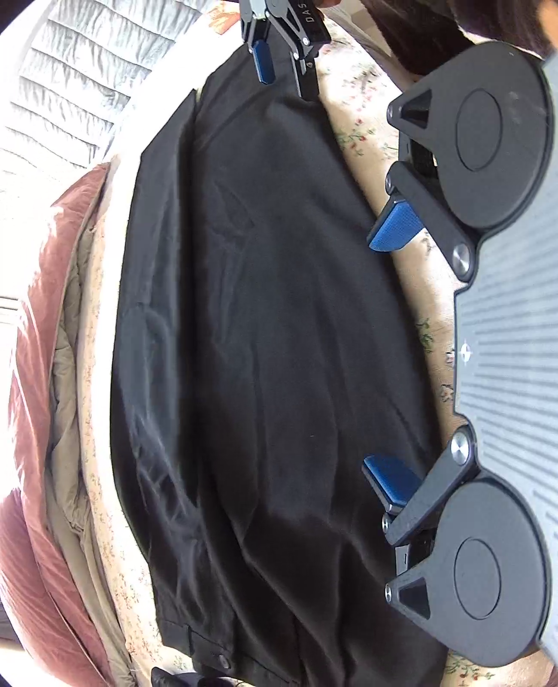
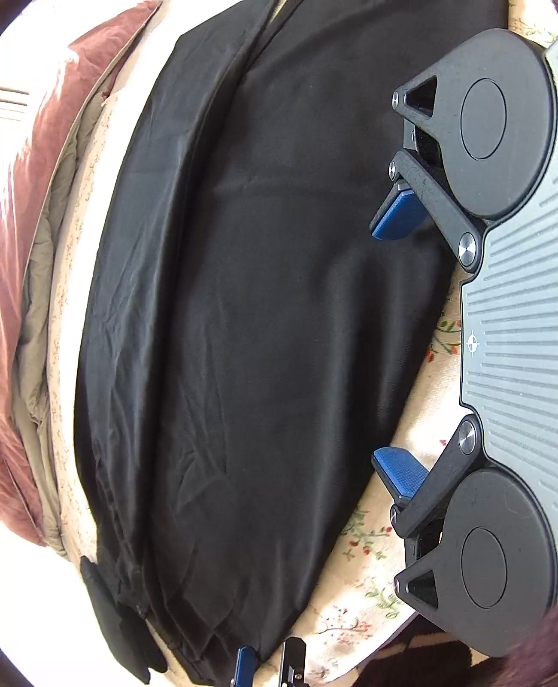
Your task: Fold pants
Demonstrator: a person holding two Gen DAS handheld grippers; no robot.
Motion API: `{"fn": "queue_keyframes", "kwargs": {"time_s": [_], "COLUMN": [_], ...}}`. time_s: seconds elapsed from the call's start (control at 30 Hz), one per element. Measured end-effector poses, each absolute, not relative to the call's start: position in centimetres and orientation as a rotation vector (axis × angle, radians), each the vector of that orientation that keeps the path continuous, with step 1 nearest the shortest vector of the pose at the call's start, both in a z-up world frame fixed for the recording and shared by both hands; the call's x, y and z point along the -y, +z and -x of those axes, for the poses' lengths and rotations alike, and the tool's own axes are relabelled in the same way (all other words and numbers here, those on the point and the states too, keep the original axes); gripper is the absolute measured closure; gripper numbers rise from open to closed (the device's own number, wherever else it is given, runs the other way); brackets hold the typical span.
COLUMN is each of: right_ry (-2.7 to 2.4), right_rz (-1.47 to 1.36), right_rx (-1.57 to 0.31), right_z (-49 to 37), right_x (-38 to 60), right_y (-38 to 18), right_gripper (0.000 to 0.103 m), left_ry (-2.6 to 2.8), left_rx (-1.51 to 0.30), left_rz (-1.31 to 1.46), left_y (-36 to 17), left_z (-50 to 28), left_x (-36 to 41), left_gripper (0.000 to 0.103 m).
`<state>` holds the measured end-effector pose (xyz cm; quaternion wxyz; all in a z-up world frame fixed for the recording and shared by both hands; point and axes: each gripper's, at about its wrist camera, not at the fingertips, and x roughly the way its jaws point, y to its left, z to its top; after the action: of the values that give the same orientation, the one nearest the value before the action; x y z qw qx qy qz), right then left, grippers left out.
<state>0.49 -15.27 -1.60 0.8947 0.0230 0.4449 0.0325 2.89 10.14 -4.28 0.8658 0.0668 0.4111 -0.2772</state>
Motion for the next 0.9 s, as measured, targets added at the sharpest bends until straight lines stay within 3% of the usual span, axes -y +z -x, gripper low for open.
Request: {"fn": "queue_keyframes", "kwargs": {"time_s": [0.27,0.57,0.9], "right_ry": [0.015,0.093,0.232], "right_rz": [0.0,0.033,0.099], "right_rx": [-0.856,-0.862,-0.856], "right_z": [-4.9,-10.4,-20.9], "right_x": [15.9,13.2,7.3], "right_y": [3.5,5.4,6.7], "right_gripper": [0.0,0.0,0.0], "left_ry": [-0.45,-0.211,-0.097], "left_rx": [-0.797,-0.818,-0.814], "left_rz": [-0.017,0.123,0.217], "left_y": [0.4,-1.5,-0.3], "left_z": [-9.1,-14.1,-17.4], "left_x": [-9.8,-11.2,-12.7], "left_gripper": [0.0,0.0,0.0]}}
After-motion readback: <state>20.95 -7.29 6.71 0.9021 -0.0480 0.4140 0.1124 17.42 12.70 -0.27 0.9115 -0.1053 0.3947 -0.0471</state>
